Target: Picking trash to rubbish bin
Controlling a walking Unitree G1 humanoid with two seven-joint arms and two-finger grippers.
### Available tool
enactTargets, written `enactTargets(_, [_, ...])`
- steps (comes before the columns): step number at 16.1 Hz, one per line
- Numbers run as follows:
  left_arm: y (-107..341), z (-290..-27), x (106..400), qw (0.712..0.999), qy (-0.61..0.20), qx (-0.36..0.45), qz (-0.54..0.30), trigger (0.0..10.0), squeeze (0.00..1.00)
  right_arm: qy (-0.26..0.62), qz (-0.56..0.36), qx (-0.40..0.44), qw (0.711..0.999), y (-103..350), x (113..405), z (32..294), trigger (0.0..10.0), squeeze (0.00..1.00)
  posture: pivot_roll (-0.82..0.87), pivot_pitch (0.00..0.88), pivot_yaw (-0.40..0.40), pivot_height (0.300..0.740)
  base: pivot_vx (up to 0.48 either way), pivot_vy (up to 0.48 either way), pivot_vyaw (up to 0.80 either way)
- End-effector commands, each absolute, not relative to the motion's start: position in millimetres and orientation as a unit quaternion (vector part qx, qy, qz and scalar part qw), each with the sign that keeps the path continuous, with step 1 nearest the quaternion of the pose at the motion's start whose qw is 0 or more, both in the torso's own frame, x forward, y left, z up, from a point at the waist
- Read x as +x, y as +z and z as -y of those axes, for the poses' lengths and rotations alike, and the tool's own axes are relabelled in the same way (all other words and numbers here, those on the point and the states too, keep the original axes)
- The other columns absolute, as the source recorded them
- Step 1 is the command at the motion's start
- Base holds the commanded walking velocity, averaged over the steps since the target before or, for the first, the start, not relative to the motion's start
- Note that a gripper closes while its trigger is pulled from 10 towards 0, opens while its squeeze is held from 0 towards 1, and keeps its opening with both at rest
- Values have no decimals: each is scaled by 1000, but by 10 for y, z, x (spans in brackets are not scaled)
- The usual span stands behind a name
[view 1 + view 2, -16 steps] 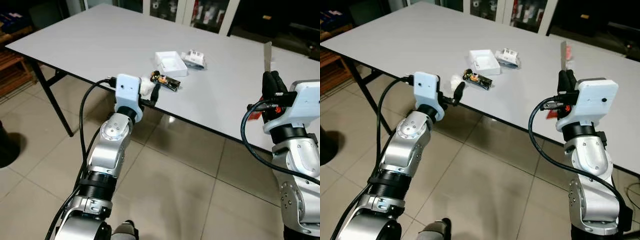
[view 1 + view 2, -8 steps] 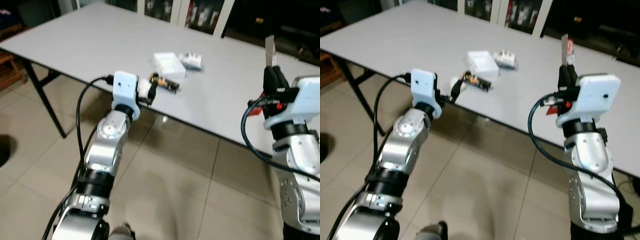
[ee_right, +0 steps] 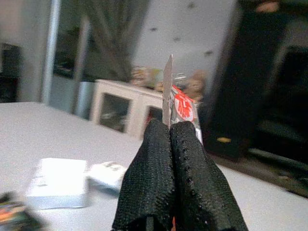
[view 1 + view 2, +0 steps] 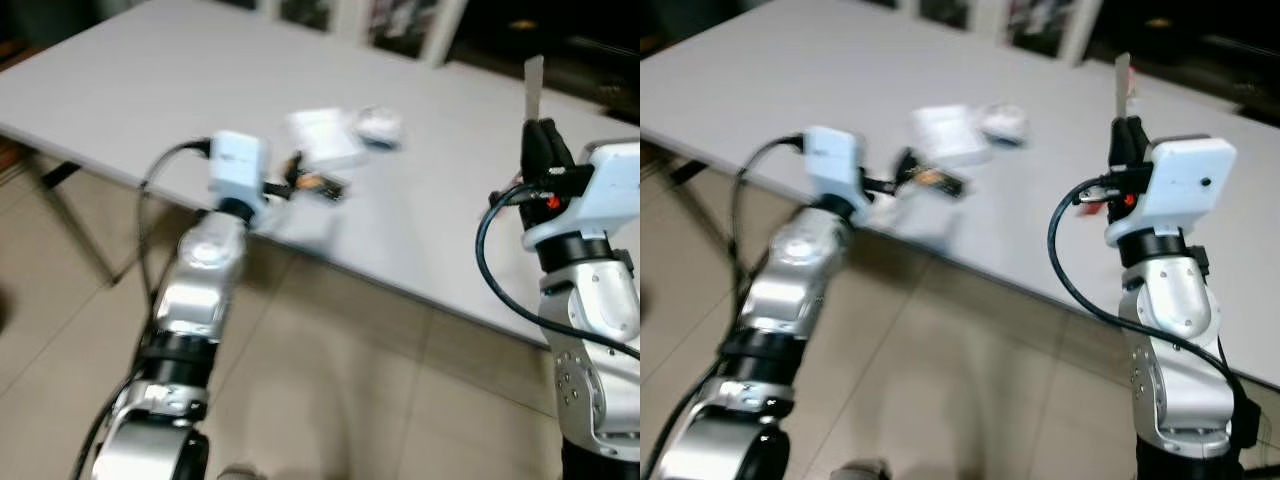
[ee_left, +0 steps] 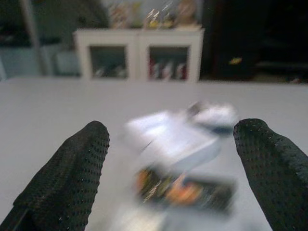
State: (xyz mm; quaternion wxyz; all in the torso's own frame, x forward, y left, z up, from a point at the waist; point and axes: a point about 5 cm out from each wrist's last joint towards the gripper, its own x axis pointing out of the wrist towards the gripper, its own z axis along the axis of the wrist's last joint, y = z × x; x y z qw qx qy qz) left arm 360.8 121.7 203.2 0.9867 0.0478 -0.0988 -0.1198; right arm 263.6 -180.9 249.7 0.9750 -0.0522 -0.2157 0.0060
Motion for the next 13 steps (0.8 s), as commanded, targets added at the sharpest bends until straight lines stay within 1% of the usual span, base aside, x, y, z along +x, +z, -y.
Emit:
enactTargets(1, [2060,-1030,3582,982,-150,44,110,10000,0,-11,219,-61,974,2510,2604,1886,10000,0,229,109,-103,740,480,0,0])
enactTargets(2, [2054,-1022,3577,981,-153,44,110,10000,0,-10,219,-62,974,2506,2603,1882,10000,0,228,109,-103,740,480,0,0])
enactTargets(10, [2012,-983,3555,980,-161,40,106,10000,0,-8,214,-68,975,2480,2604,1884,10000,0,225,108,-106,740,0,0,0])
enactTargets(13, [1929,-1017,3585,986,-138,46,81,10000,0,-5,211,-69,975,2474,2607,1882,10000,0,224,107,-109,740,0,0,0])
